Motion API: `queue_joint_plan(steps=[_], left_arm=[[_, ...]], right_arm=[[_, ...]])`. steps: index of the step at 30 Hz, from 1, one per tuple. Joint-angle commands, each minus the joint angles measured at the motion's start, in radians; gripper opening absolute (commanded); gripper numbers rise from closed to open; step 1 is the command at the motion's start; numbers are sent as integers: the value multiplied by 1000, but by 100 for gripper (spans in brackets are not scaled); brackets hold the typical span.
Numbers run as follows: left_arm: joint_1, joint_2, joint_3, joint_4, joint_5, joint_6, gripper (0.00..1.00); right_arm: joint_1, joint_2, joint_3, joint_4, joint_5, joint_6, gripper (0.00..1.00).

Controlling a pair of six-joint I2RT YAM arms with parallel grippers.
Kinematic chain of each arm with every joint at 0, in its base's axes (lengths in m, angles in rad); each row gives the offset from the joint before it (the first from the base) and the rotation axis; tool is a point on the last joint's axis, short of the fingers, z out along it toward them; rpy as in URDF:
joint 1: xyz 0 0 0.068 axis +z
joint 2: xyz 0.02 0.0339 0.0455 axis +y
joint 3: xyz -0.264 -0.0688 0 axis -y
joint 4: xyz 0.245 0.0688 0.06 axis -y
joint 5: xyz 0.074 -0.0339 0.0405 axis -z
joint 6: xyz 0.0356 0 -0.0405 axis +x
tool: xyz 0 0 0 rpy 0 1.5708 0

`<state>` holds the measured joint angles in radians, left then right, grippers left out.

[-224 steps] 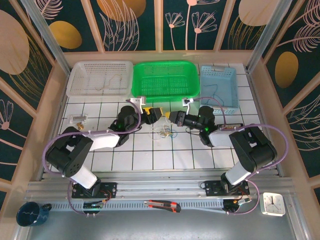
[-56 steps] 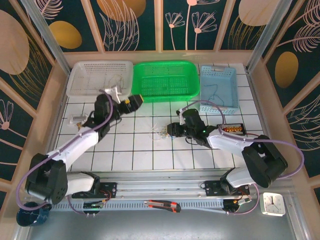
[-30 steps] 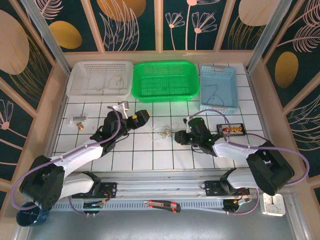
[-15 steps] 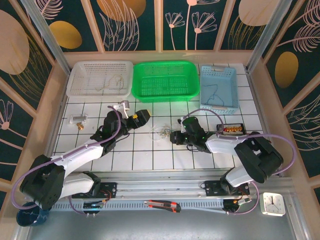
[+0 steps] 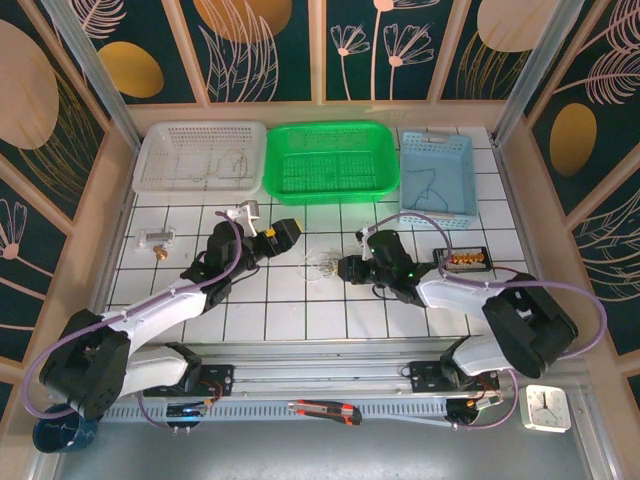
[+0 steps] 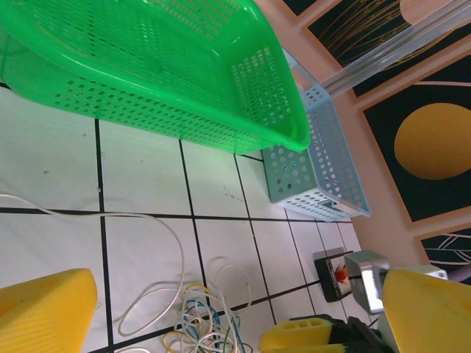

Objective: Untangle the cables

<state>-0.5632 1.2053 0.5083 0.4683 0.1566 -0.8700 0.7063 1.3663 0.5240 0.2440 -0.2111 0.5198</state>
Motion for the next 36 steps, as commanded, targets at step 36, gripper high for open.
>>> queue_joint_plan(steps=[36], left_arm=[[-4, -2, -2, 69, 29, -16, 99]], right_arm=[[79, 34, -62, -7, 39, 24, 34]])
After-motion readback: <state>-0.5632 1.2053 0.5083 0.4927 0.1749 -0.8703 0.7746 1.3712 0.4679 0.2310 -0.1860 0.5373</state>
